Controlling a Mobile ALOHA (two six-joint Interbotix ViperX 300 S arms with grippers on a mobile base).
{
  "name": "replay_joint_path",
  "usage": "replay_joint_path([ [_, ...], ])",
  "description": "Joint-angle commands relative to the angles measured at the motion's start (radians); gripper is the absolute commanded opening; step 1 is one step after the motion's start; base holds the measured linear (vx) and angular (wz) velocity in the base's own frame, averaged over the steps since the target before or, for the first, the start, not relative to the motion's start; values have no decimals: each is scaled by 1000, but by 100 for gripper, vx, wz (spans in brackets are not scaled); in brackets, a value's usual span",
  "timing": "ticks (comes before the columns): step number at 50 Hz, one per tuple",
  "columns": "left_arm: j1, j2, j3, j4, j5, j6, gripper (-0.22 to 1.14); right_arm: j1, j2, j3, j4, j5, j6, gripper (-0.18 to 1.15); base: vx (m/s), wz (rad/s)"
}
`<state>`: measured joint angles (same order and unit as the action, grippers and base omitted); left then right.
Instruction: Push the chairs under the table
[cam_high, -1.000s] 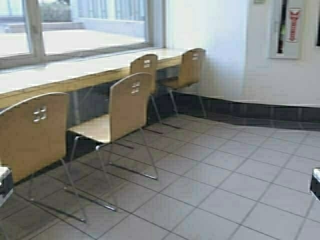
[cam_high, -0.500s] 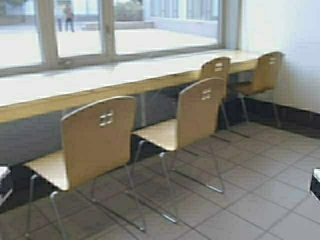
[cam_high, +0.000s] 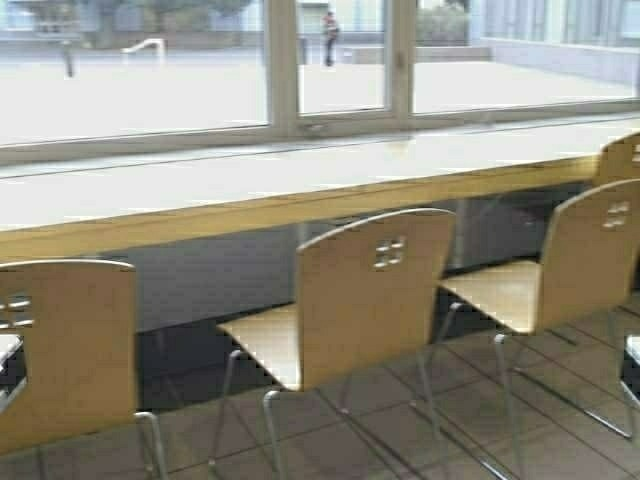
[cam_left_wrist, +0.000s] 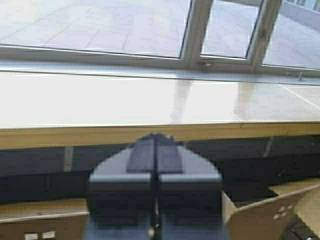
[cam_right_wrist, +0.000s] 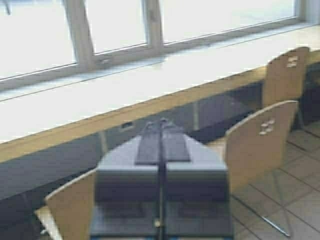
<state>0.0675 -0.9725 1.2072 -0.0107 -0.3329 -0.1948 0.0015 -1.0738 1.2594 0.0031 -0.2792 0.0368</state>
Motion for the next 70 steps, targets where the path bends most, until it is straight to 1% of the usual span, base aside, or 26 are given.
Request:
replay_joint_path([
  [1, -2, 29, -11, 0, -8, -12, 3, 2, 14, -20, 2, -3, -2, 4, 15, 54],
  [12, -2, 57, -14, 0, -6, -15, 3, 2, 35, -21, 2, -3, -3, 4, 13, 54],
  [24, -2, 121, -23, 0, -6, -58, 3, 6, 138, -57, 6, -3, 8, 4, 10, 47],
  [28, -2, 146, -25, -2, -6, -87, 3, 38, 192, -74, 20, -2, 43, 4, 9, 41],
  [31, -2, 169, -25, 0, -8, -114, 3, 84, 236, -91, 21, 14, 78, 4, 9, 39],
  [38, -2, 212, -28, 0, -6, -179, 3, 160, 295, -117, 25, 117, 81, 4, 9, 37],
  [44, -15, 235, -29, 3, -5, -232, 3, 179, 311, -138, 35, 192, 83, 4, 9, 35],
  [49, -55, 265, -31, 3, -3, -245, 3, 179, 325, -143, 92, 216, 84, 4, 8, 32],
  [59, -179, 394, -72, -2, -2, -264, 3, 181, 399, -149, 334, 216, 83, 4, 8, 25],
  [64, -265, 509, -137, -17, -3, -287, 3, 181, 474, -150, 449, 216, 81, 4, 8, 18],
  [70, -379, 716, -249, -32, -5, -318, 3, 179, 591, -175, 497, 215, 81, 4, 10, 13],
])
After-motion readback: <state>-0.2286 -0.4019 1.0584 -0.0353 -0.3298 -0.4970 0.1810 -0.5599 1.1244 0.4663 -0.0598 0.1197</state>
